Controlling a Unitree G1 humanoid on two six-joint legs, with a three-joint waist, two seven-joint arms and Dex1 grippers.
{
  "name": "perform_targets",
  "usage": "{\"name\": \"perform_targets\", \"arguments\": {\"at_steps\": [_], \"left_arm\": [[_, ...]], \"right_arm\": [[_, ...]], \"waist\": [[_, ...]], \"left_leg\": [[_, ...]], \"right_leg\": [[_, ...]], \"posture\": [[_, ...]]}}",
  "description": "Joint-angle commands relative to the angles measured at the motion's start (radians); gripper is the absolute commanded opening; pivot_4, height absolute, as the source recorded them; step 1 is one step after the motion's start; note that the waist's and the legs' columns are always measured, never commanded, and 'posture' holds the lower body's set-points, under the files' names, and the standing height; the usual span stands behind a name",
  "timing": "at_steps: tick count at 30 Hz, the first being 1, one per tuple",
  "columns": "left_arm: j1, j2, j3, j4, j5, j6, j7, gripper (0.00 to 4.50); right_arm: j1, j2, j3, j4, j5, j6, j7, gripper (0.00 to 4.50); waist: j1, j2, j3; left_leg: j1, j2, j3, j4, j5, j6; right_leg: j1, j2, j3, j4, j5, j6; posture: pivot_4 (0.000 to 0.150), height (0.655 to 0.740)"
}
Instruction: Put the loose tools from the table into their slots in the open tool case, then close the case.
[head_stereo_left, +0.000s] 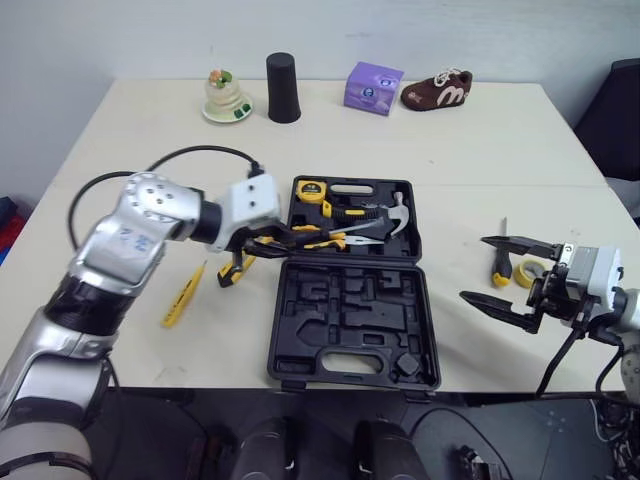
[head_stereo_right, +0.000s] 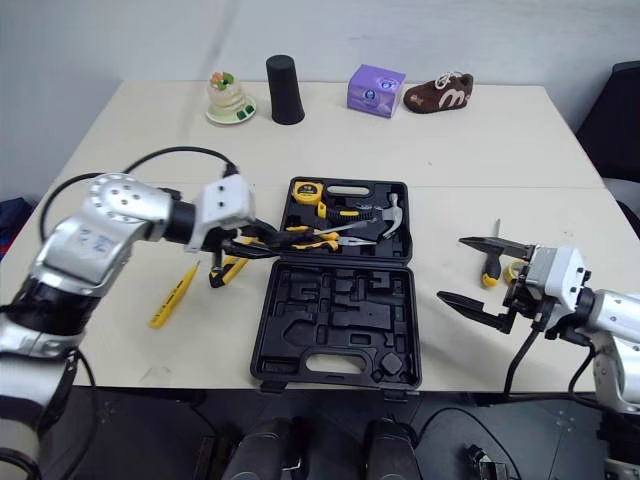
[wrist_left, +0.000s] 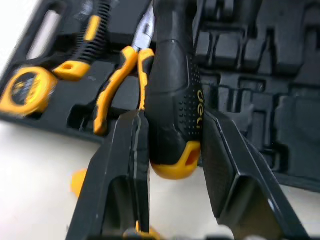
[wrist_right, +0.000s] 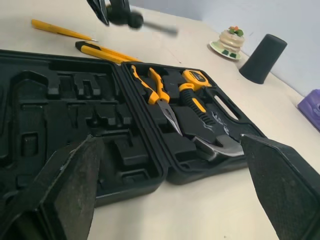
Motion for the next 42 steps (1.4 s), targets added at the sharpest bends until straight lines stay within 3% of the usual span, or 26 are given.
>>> {"name": "perform_targets", "arguments": {"at_steps": [1, 5, 8, 20, 42], "left_arm": [[-0.091, -0.023, -0.087, -0.007, 0.051, 0.088, -0.078, 1.0], [-0.115, -0.064, -0.136, -0.011, 0.067, 0.112, -0.123, 1.0], [-0.126, -0.089, -0.194, 0.032, 0.155, 0.081, -0.103, 1.0], [-0.18, -0.156, -0.219, 0.079, 0.275, 0.157, -0.072, 1.0], [-0.185, -0.192, -0.239, 0.127, 0.34, 0.08, -0.144, 1.0]], "right_arm": [[0.023, 0.006, -0.022, 0.007, 0.004, -0.041, 0.018, 4.5], [0.071, 0.01, -0.033, 0.001, 0.01, -0.051, 0.021, 4.5], [0.112, 0.013, -0.028, -0.033, 0.007, -0.057, 0.015, 4.5], [0.148, 0.016, -0.027, -0.156, 0.036, -0.011, -0.043, 4.5], [0.243, 0.037, -0.064, -0.219, 0.04, -0.027, -0.063, 4.5]], "waist": [[0.003, 0.0, 0.0], [0.004, 0.0, 0.0], [0.003, 0.0, 0.0], [0.006, 0.0, 0.0], [0.005, 0.0, 0.0]], "left_leg": [[-0.001, 0.0, -0.001, 0.0, 0.0, 0.0], [-0.001, 0.0, -0.001, 0.001, 0.0, 0.0], [0.0, 0.001, -0.001, 0.001, 0.0, 0.0], [-0.001, 0.0, -0.002, 0.004, 0.0, 0.0], [-0.001, 0.0, -0.003, 0.005, 0.0, 0.0]], "right_leg": [[0.0, 0.001, 0.0, -0.001, 0.0, 0.0], [0.0, 0.001, 0.0, -0.001, 0.0, 0.0], [0.001, 0.001, 0.0, 0.0, 0.0, 0.0], [0.001, 0.0, 0.0, 0.0, 0.0, 0.0], [0.001, -0.001, 0.0, 0.003, 0.0, 0.0]], "posture": [[0.15, 0.74], [0.15, 0.74], [0.15, 0.74], [0.15, 0.74], [0.15, 0.74]]}}
